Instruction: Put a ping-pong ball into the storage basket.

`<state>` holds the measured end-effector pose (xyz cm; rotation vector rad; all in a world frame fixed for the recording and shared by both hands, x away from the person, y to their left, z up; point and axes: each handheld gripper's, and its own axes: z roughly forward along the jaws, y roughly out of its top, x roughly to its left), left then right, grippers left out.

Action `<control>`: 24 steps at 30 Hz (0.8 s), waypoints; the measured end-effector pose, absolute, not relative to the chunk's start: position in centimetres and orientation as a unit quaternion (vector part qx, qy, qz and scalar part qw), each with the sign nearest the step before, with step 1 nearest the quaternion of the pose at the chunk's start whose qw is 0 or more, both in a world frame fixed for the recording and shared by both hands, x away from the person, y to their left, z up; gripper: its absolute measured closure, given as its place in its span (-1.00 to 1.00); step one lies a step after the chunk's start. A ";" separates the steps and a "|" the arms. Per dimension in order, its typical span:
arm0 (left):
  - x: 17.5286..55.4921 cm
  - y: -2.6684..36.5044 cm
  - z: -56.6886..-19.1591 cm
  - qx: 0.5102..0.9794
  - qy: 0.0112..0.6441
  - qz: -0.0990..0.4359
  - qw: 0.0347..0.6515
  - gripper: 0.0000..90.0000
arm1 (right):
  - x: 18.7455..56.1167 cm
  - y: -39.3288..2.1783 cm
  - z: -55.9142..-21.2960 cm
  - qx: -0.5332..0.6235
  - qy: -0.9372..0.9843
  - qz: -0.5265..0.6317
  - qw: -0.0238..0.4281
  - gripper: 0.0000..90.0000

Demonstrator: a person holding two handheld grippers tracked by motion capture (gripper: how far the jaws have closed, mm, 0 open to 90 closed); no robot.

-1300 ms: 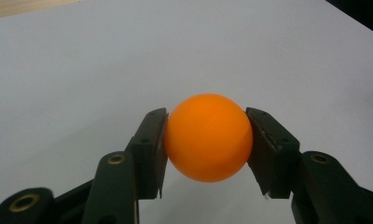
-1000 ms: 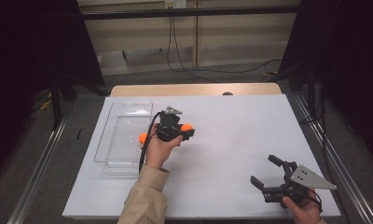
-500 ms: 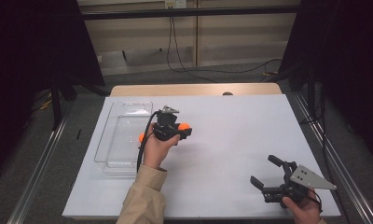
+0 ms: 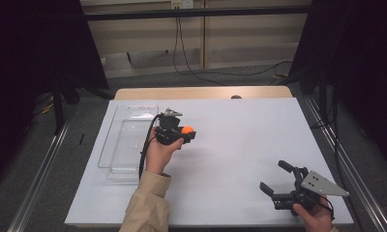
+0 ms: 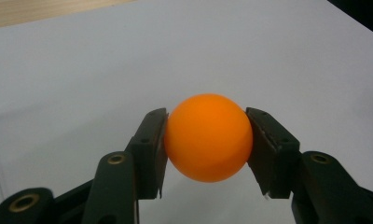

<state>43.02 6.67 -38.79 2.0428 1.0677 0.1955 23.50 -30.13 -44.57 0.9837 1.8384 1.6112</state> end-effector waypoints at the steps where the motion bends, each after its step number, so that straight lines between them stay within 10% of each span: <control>1: 43.0 6.7 -38.7 0.809 0.422 0.077 0.401 0.13 | 23.5 -30.1 -44.6 0.362 0.675 0.592 0.250 -0.97; 24: 43.1 8.0 -38.2 0.805 0.432 0.080 0.398 0.13 | 23.5 -30.1 -44.6 0.360 0.675 0.593 0.250 -0.97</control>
